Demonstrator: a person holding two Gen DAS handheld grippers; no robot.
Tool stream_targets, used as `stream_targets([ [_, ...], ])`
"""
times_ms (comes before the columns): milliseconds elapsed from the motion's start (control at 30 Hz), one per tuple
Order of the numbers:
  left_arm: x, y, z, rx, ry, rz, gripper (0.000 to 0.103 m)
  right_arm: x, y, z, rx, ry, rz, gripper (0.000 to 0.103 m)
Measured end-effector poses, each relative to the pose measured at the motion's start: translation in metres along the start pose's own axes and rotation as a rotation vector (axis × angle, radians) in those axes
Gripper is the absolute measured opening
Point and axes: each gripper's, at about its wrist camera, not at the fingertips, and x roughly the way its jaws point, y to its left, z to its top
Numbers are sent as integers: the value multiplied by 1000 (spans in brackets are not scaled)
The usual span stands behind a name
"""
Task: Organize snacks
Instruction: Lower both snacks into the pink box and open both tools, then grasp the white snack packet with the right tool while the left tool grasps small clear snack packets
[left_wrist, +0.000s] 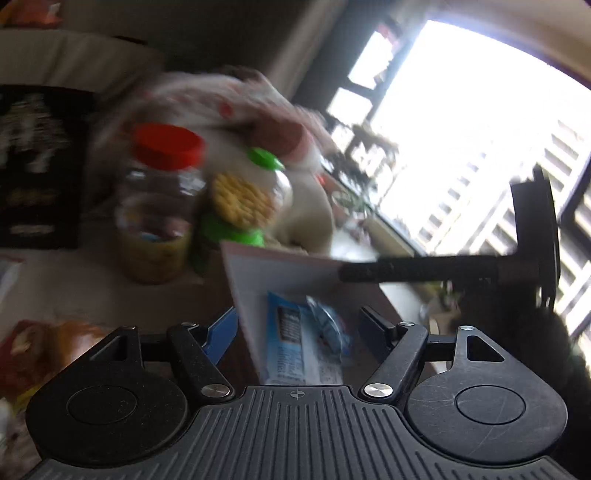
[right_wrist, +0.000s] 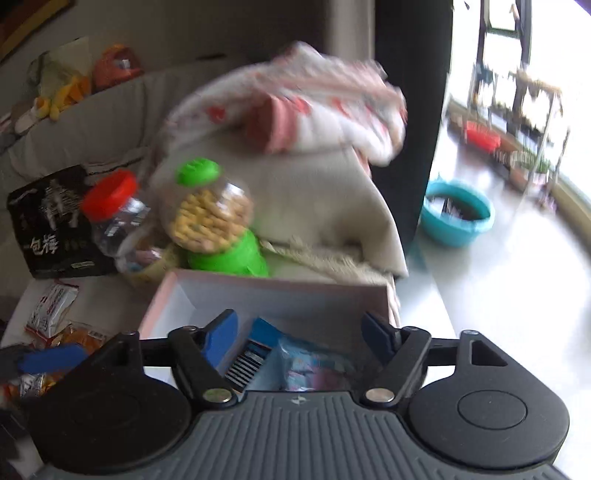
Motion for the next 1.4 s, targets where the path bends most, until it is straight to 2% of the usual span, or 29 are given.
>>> stream_targets([
  [100, -45, 32, -3, -91, -67, 83, 78, -11, 41, 0, -76, -33, 46, 80],
  [200, -91, 68, -12, -156, -120, 250, 78, -12, 98, -5, -147, -55, 141, 82],
  [300, -130, 100, -25, -199, -158, 359, 78, 4, 165, -6, -203, 12, 278, 82],
  [400, -159, 133, -38, -249, -202, 413, 78, 35, 222, -1, -176, 111, 344, 82],
  [567, -185, 172, -59, -337, -235, 452, 77, 102, 284, 18, 36, 271, 346, 82],
  [633, -192, 181, -67, -349, -243, 463, 77, 121, 301, 20, 85, 292, 333, 82],
  [800, -199, 191, -81, -364, -208, 450, 77, 156, 353, 15, -51, 328, 198, 83],
  [867, -198, 193, -85, -365, -191, 438, 77, 150, 360, 9, -116, 293, 171, 77],
  [933, -197, 195, -88, -367, -179, 422, 77, 141, 363, 4, -173, 281, 169, 75],
  [1033, -193, 193, -90, -367, -164, 394, 77, 108, 351, 1, -208, 231, 221, 75],
  [1167, -188, 182, -90, -329, -150, 377, 77, 40, 317, -10, -277, 152, 300, 75],
  [1267, -185, 166, -87, -286, -146, 355, 76, -1, 280, -30, -273, 151, 342, 76],
  [1400, -170, 143, -82, -220, -132, 319, 76, -49, 234, -71, -289, 110, 321, 76],
])
